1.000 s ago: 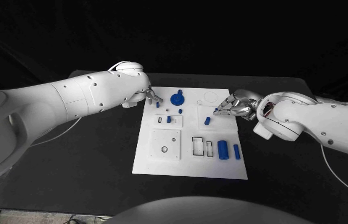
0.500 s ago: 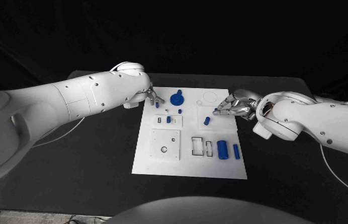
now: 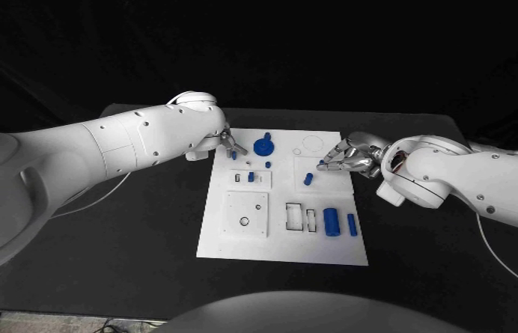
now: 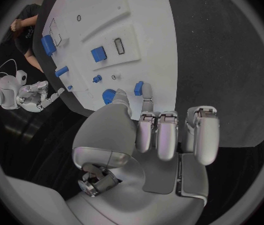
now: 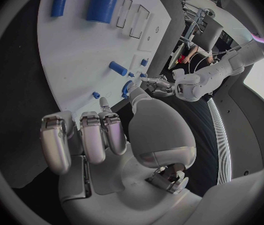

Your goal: Assemble the parts on the task board

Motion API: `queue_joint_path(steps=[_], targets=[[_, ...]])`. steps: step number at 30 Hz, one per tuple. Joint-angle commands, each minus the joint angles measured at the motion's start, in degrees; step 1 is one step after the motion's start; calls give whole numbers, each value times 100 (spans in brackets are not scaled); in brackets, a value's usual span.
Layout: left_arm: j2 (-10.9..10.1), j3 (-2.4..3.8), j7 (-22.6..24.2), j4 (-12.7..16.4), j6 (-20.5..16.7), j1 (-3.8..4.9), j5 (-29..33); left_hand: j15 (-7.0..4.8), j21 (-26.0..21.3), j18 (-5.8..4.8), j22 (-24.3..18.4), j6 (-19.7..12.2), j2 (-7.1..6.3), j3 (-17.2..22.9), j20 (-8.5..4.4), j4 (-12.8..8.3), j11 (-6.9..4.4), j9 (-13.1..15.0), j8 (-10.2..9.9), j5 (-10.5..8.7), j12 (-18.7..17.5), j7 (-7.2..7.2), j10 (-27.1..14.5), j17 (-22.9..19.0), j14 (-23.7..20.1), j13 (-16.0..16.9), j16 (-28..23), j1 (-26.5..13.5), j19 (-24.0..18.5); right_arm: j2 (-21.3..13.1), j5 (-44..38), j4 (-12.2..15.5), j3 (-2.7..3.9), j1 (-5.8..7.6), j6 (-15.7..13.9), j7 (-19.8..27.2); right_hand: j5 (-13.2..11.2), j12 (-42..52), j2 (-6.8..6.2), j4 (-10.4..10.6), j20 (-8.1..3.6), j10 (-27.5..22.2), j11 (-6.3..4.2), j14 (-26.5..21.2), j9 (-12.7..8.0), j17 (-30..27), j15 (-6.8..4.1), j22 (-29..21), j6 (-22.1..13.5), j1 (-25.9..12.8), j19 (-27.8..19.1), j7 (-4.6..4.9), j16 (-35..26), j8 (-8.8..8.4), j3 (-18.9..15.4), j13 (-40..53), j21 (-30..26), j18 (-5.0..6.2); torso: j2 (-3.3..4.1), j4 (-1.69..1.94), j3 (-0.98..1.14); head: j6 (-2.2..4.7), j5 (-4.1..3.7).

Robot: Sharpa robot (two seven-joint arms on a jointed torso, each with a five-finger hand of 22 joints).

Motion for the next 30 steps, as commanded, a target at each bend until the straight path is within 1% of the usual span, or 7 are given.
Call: queue_joint_path(steps=[1, 7, 13, 16, 19, 30], targets=[[19, 1, 47, -5, 141, -3, 76, 30, -24, -27, 1431, -27, 8, -24, 38, -4, 16, 11, 28, 36, 14, -7, 595, 1508, 597, 1504, 15, 59, 398, 4, -44, 4, -1, -4, 81, -6, 38, 22, 63, 4, 53, 611, 43, 608, 10, 1510, 48, 1509, -7, -7, 600, 22, 23, 36, -44, 1510, 26, -39, -1, -1, 1, -4, -6], [28, 1, 27, -12, 143, -8, 98, 24, -36, -23, 1426, -68, 129, 27, 34, -7, 6, 71, 87, 50, 14, -19, 595, 1508, 597, 1504, 15, 226, 384, 4, -44, 4, -1, -4, 83, -11, 38, 22, 63, 4, 53, 611, 43, 608, 10, 1510, 48, 1509, -7, -7, 600, 22, 23, 36, -44, 1510, 26, -39, -2, 1, 1, -11, -11], [35, 1, 9, -15, 141, -10, 102, -1, -39, -23, 1425, -133, 287, 215, 20, -10, -25, 145, 162, 63, 14, -51, 595, 1508, 597, 1504, 15, 654, 381, 5, -44, 3, -1, -4, 92, -18, 38, 22, 63, 4, 53, 611, 43, 608, 10, 1510, 48, 1509, -7, -7, 600, 22, 23, 36, -44, 1510, 26, -39, -2, 1, 2, -12, -7], [36, 1, 0, -17, 131, -11, 103, -4, -40, -22, 1424, -144, 313, 246, 18, -6, -28, 154, 172, 65, 14, -55, 595, 1508, 597, 1504, 15, 706, 380, 5, -44, 2, -1, -4, 98, -22, 38, 22, 63, 4, 53, 611, 43, 608, 10, 1510, 48, 1509, -7, -7, 600, 22, 23, 36, -44, 1510, 26, -39, -3, 1, 2, -8, -9], [34, 1, -7, -19, 119, -11, 103, -8, -40, -22, 1424, -157, 367, 298, 14, -1, -33, 165, 185, 69, 14, -60, 595, 1508, 597, 1504, 15, 769, 380, 4, -44, 0, -1, -4, 101, -25, 38, 22, 63, 4, 53, 611, 43, 608, 10, 1510, 48, 1509, -7, -7, 600, 22, 23, 36, -44, 1510, 26, -39, -2, 0, 2, -3, -4], [39, 0, -15, -33, 116, -12, 111, -10, -39, -23, 1425, -164, 412, 328, 11, 9, -33, 171, 194, 68, 14, -58, 595, 1508, 597, 1504, 15, 785, 381, 2, -44, -1, -1, -4, 108, -30, 38, 22, 63, 4, 53, 611, 43, 608, 10, 1510, 48, 1509, -7, -7, 600, 22, 23, 36, -44, 1510, 26, -39, 1, -2, 1, -12, -3]])
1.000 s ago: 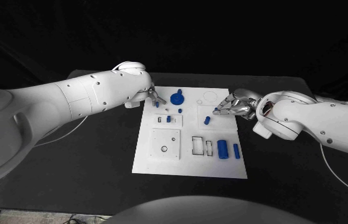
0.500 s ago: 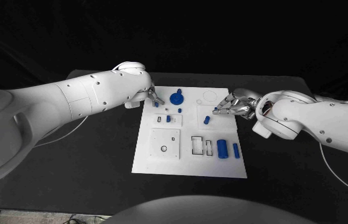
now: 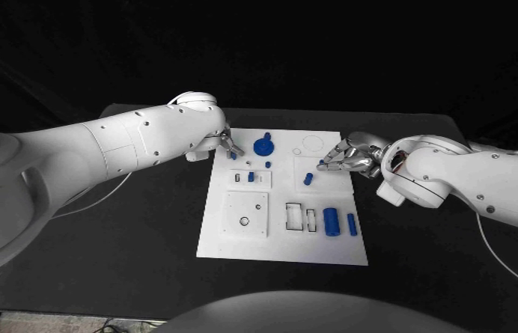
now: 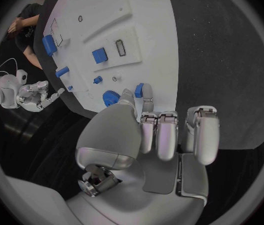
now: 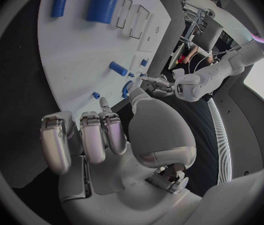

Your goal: Assemble the parts on the task board

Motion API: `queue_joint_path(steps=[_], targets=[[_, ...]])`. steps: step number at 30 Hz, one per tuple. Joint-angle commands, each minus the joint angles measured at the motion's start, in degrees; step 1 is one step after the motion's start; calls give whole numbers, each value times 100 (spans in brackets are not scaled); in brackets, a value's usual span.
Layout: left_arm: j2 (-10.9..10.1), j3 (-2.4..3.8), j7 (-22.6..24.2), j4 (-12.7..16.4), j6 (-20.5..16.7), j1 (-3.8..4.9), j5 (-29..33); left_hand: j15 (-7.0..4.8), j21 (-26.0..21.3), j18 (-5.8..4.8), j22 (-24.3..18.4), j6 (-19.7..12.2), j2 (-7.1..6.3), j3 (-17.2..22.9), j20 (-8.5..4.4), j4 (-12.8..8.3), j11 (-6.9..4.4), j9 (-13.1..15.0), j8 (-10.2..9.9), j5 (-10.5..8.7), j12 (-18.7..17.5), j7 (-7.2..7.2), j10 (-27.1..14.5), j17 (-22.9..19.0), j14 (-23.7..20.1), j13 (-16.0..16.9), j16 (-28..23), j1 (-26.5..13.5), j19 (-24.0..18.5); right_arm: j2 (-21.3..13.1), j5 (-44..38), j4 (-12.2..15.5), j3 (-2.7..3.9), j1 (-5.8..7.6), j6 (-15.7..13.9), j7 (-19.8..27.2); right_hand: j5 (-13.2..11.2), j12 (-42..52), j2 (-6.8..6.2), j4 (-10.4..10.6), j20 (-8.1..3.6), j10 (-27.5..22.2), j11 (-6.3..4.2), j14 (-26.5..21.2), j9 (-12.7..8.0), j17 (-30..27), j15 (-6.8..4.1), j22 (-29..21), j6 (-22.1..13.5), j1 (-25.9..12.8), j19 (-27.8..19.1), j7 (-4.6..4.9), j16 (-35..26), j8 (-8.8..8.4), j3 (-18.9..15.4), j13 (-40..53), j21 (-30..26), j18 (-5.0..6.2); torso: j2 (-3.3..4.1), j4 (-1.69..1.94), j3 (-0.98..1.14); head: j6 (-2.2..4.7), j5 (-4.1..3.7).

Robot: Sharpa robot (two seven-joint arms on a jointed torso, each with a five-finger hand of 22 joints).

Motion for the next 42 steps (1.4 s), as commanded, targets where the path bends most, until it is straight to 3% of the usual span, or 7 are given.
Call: queue_joint_path(steps=[1, 15, 26, 42], targets=[[20, 1, 0, -4, 65, 1, 34, -10, -21, -22, 1424, -42, 25, 43, 11, -7, -33, 7, 32, 24, -35, -16, 595, 1509, 597, 1486, 15, 45, 379, 2, -44, 1, -1, -3, 92, -19, 38, 22, 63, 4, 53, 611, 43, 608, 7, 1506, 48, 1506, -7, -7, 600, 22, 23, 36, -44, 1506, 26, -39, 3, -2, -1, -7, -2], [72, 1, 0, -84, 61, -3, 40, -10, -25, -21, 1423, -45, 50, 55, 10, -4, -31, 9, 35, 22, -35, -14, 595, 1509, 597, 1486, 15, 42, 375, -6, -44, 3, -1, -3, 95, -30, 42, 22, 73, 7, 59, 611, 49, 608, 10, 1506, 53, 1506, -7, 0, 600, 25, 23, 44, -51, 1506, 26, -39, 0, 8, 0, -1, -24], [72, 1, -4, -101, 101, -6, 117, -9, -31, -19, 1420, -68, 184, 138, 6, -9, -31, 19, 50, 23, -35, -16, 595, 1509, 597, 1486, 15, 72, 369, -8, -45, 2, -1, -3, 93, -36, 42, 22, 73, 7, 59, 611, 49, 608, 10, 1506, 53, 1506, -7, 0, 600, 25, 23, 44, -51, 1506, 26, -39, 2, -3, -2, -11, -15], [88, 1, -1, -125, 142, -6, 151, -32, -35, -18, 1419, -131, 280, 557, -9, -17, -58, 41, 96, 41, -35, -43, 595, 1509, 597, 1486, 15, 580, 365, 0, -48, 1, -1, -3, 91, -41, 45, 22, 80, 8, 62, 611, 51, 608, 12, 1506, 55, 1506, -5, 5, 600, 27, 23, 49, -53, 1506, 26, -39, 3, 2, -1, -20, -16]])
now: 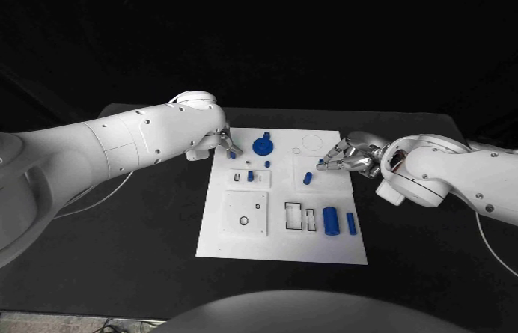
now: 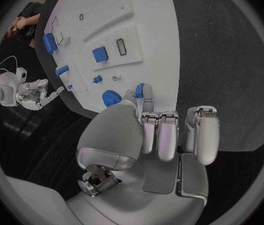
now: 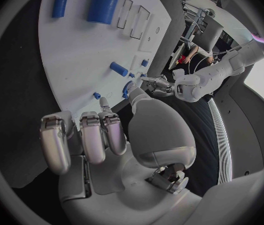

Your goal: Assemble the parts on the task board

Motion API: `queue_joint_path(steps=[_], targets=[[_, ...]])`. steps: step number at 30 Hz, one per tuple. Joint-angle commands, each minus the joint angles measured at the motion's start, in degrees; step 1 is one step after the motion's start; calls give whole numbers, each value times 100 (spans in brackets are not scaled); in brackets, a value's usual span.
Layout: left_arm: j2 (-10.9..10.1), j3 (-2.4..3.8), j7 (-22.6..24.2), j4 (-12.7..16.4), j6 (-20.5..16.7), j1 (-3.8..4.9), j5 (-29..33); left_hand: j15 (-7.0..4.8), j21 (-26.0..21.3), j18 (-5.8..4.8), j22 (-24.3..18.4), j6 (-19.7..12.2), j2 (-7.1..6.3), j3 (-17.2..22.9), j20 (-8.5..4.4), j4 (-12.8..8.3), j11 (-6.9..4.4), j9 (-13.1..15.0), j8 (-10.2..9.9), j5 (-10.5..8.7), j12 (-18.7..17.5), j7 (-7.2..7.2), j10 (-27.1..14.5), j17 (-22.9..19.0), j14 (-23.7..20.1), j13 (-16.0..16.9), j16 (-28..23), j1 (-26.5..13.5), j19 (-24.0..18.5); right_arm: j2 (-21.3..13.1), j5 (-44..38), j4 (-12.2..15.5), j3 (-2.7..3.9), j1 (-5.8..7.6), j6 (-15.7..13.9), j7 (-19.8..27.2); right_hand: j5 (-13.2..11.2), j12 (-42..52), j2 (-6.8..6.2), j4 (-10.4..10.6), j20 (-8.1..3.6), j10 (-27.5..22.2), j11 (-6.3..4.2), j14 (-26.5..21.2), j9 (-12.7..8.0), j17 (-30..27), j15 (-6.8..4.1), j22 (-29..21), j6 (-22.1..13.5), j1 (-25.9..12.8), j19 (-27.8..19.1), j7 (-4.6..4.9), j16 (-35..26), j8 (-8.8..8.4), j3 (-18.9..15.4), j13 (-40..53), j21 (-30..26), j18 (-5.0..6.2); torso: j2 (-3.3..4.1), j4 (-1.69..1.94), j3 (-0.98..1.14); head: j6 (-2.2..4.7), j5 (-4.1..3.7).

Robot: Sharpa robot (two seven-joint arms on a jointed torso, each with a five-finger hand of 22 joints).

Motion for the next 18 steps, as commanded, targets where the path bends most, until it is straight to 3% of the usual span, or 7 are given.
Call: queue_joint_path(steps=[1, 12, 18], targets=[[13, 1, 7, 3, 94, 1, 44, -32, -35, -18, 1419, -39, 220, 70, -10, 1, -57, 8, 25, 20, -37, 9, 617, 1507, 597, 1482, 15, 328, 365, 0, -48, 3, -1, -3, 76, -19, 22, 22, 57, -9, 20, 594, 34, 587, 9, 1508, 34, 1508, -5, -18, 600, 27, 23, 26, -36, 1508, 26, -39, 2, 1, 1, -3, 2], [3, 1, 40, 14, 37, 1, 45, -29, -33, -19, 1420, -63, 64, 298, -17, -9, -56, 19, 54, 39, -37, 10, 617, 1507, 597, 1482, 15, 568, 367, -5, -51, -1, -1, -3, 71, -22, 22, 22, 57, -9, 20, 594, 34, 587, 9, 1508, 34, 1508, -5, -18, 600, 27, 23, 26, -36, 1508, 26, -39, -3, 1, 1, -7, -5], [-10, 0, 89, 24, -39, 1, 45, -34, -27, -21, 1422, -56, -51, 537, -20, -12, -60, 28, 87, 186, -37, 6, 617, 1507, 597, 1482, 15, 758, 374, -6, -53, -9, -1, -3, 70, -22, 22, 22, 57, -9, 20, 594, 34, 587, 9, 1508, 34, 1508, -5, -18, 600, 27, 23, 26, -36, 1508, 26, -39, -3, 0, 1, 1, -4]])
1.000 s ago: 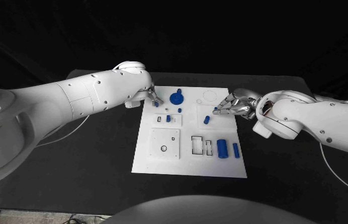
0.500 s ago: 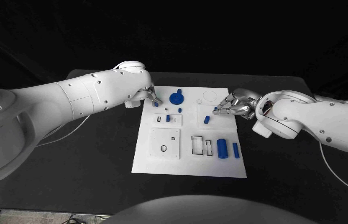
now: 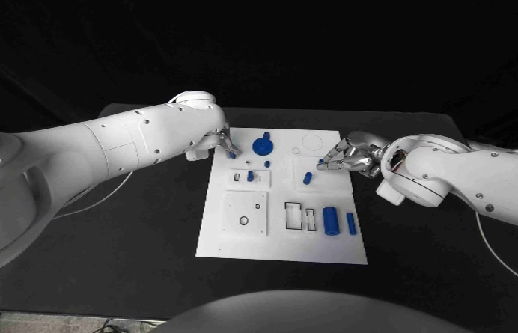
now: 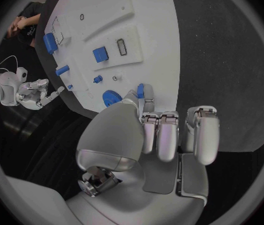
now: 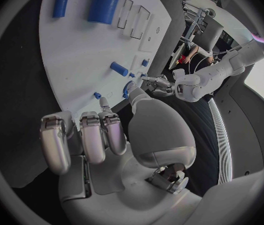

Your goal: Assemble the parts on the task board

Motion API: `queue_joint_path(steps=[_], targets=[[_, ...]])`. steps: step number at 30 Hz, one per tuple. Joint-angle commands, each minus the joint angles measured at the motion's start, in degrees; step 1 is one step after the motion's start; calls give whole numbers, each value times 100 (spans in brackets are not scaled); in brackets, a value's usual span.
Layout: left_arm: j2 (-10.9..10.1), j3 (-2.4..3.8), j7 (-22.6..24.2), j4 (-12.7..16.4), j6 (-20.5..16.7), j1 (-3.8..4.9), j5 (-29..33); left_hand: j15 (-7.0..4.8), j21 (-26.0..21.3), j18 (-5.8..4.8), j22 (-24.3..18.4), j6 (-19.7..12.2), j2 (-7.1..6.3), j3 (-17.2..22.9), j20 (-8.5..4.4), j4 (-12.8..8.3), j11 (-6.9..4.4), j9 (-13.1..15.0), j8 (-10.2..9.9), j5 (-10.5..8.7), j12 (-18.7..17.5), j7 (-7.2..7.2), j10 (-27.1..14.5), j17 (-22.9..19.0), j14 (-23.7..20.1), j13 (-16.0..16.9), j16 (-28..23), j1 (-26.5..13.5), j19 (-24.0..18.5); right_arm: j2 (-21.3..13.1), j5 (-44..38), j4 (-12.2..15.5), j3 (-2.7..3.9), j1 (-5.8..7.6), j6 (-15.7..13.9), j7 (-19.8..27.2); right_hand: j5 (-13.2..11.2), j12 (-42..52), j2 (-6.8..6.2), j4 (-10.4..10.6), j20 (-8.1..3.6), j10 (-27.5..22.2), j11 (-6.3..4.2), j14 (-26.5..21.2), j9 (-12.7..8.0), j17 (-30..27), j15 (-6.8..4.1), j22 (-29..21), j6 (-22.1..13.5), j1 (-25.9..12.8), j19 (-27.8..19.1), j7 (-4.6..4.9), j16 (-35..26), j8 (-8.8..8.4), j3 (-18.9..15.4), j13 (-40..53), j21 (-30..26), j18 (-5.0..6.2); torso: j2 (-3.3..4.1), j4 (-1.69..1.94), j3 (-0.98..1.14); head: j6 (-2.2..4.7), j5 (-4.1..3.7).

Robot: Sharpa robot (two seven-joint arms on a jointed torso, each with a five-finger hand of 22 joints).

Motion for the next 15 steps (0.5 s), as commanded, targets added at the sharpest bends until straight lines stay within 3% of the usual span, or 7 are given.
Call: queue_joint_path(steps=[1, 4, 15], targets=[[-4, 0, 88, 20, -44, 2, 29, -34, -26, -21, 1423, -22, 207, 142, -21, 8, -49, 12, 37, 195, -31, -27, 626, 1506, 597, 1482, 15, 376, 376, 0, -53, -7, -1, -3, 69, -15, 22, 23, 57, -8, 20, 594, 34, 587, 10, 1509, 35, 1509, -5, -18, 600, 27, 23, 26, -37, 1509, 26, -38, -3, 0, -2, 3, -1], [-22, 0, 122, 34, -77, 2, 29, -31, -24, -22, 1424, -22, 137, 230, -21, 9, -47, 13, 46, 299, -31, -24, 626, 1506, 597, 1482, 15, 405, 378, -3, -54, -13, -1, -3, 69, -17, 22, 23, 57, -8, 20, 594, 34, 587, 10, 1509, 35, 1509, -5, -18, 600, 27, 23, 26, -37, 1509, 26, -38, 0, 3, -2, 9, 1], [-89, 1, 166, 100, -170, 2, 18, -33, -23, -22, 1424, 12, 22, 327, -20, 5, -51, 16, 70, 346, -31, -31, 626, 1506, 597, 1482, 15, 428, 379, -13, -57, -26, -1, -4, 82, -14, 31, 23, 129, 19, 31, 594, 41, 587, 16, 1509, 43, 1509, -8, -15, 600, 32, 23, 41, -32, 1509, 26, -38, -2, 3, -2, 17, 5]])
